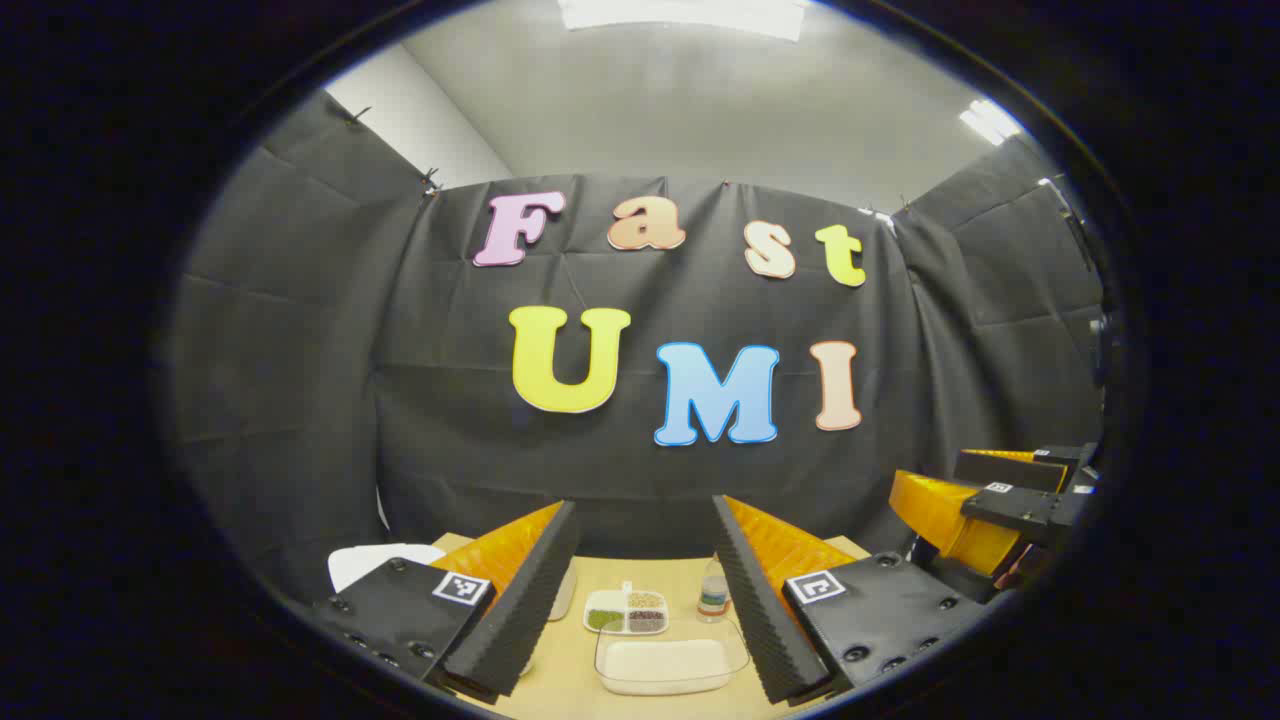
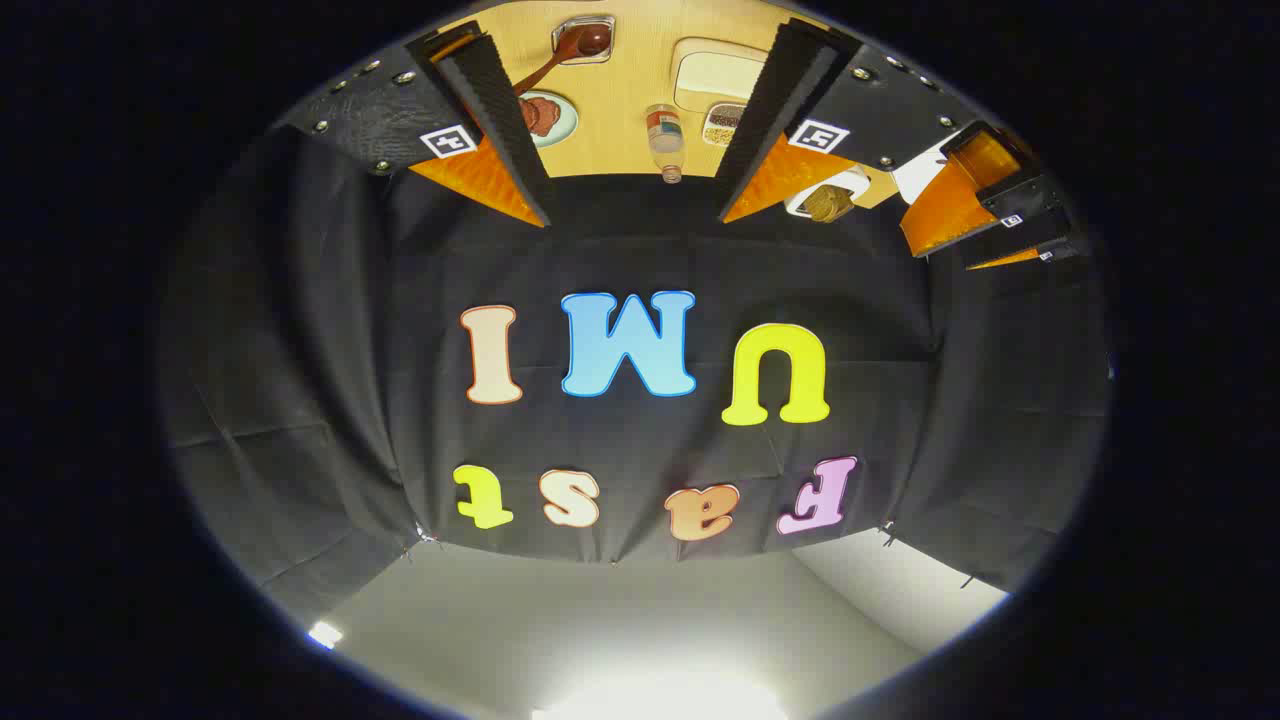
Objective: Close the left gripper, press the button to open the rice cooker; take a wooden spoon from the chopstick holder with the right hand, scoop a spoonful of rice and pour it into the rice cooker, then put the wooden spoon back into the chopstick holder.
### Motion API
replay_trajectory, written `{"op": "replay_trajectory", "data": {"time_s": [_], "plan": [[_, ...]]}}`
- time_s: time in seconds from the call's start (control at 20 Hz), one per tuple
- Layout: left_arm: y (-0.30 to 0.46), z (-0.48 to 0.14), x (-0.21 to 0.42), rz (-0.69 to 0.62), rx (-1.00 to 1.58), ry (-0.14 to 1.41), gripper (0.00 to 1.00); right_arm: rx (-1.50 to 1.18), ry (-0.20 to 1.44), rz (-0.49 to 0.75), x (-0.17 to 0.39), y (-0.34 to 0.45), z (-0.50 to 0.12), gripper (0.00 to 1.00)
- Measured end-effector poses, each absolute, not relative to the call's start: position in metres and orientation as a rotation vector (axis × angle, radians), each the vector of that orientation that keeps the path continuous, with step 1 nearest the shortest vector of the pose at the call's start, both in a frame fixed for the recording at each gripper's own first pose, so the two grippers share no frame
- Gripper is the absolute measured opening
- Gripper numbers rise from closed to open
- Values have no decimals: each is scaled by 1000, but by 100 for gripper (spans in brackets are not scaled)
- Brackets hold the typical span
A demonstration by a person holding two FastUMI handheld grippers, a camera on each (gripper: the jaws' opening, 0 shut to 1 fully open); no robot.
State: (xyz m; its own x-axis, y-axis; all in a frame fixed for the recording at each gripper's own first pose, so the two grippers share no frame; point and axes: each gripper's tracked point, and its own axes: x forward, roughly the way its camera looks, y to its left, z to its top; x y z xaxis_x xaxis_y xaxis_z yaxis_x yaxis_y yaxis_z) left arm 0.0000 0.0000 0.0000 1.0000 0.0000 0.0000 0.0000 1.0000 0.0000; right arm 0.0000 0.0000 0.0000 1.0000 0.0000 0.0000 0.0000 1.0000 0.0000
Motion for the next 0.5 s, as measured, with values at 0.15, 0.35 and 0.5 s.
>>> {"op": "replay_trajectory", "data": {"time_s": [0.15, 0.35, 0.5], "plan": [[-4, 2, -2, 1, -20, -2, 91, -2, -5, -9, 0, 0, 0, 98], [-8, 1, -1, -13, -5, 2, 91, 7, -5, -14, -1, 0, -1, 98], [-6, -2, 2, -15, -5, 10, 92, 2, -2, -16, -2, 0, -3, 98]]}}
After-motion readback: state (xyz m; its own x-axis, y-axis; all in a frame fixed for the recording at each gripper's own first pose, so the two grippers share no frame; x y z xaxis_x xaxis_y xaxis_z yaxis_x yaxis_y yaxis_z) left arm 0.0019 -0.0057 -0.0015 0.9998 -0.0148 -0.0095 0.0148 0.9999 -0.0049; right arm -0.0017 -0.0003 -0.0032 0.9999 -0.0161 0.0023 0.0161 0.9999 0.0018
